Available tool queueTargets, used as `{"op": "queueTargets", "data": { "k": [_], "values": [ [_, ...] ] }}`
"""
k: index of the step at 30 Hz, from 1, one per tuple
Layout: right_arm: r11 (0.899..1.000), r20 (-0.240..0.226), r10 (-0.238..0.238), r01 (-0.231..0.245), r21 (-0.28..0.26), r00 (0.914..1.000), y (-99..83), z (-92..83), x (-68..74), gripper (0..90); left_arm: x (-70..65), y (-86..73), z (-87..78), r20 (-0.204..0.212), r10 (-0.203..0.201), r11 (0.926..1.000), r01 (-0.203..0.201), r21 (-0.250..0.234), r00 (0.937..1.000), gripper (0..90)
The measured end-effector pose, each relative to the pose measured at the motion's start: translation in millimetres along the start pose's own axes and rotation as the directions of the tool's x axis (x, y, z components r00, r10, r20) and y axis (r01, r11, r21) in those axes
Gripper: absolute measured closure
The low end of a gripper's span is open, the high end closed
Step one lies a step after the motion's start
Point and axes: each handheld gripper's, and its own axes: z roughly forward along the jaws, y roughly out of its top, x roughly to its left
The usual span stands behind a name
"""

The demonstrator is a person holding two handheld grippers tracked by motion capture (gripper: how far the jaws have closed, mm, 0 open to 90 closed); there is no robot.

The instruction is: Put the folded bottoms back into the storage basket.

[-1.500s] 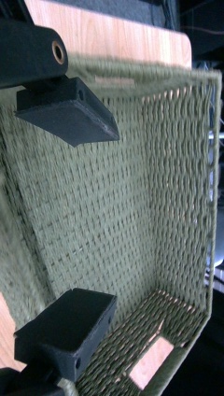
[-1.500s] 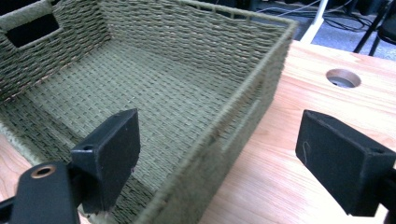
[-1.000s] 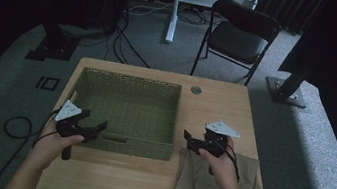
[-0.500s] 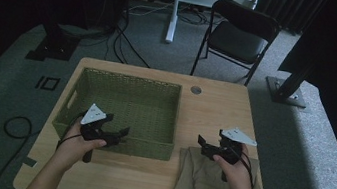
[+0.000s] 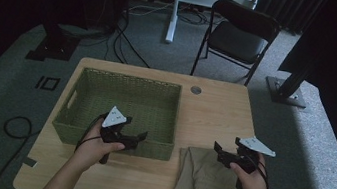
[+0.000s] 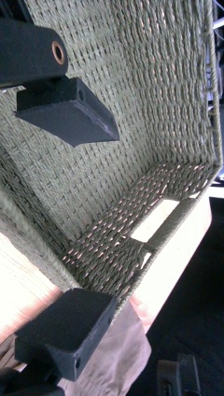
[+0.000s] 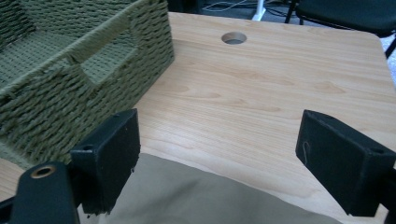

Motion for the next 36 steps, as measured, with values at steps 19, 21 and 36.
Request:
{"op": "queueTargets", "data": {
  "k": [19,21,36],
  "values": [
    [0.999,0.056,0.040,-0.040,0.009,0.9976,-23.5,-22.2,-32.5,13.3,-43.8,8.9,36.2,0.112,0.040,0.9992,-0.041,0.005,0.9929,19.1],
    [0.999,0.067,0.042,-0.043,0.015,0.9969,-26.6,-23.5,-35.5,13.4,-48.8,10.5,39.5,0.128,0.043,0.9990,-0.044,0.001,0.9908,19.2],
    [0.997,0.097,0.076,-0.079,0.023,0.9924,-44.7,-38.8,-55.5,13.4,-81.2,15.4,55.2,0.189,0.069,0.9976,-0.068,-0.013,0.9796,19.2]
  ]
}}
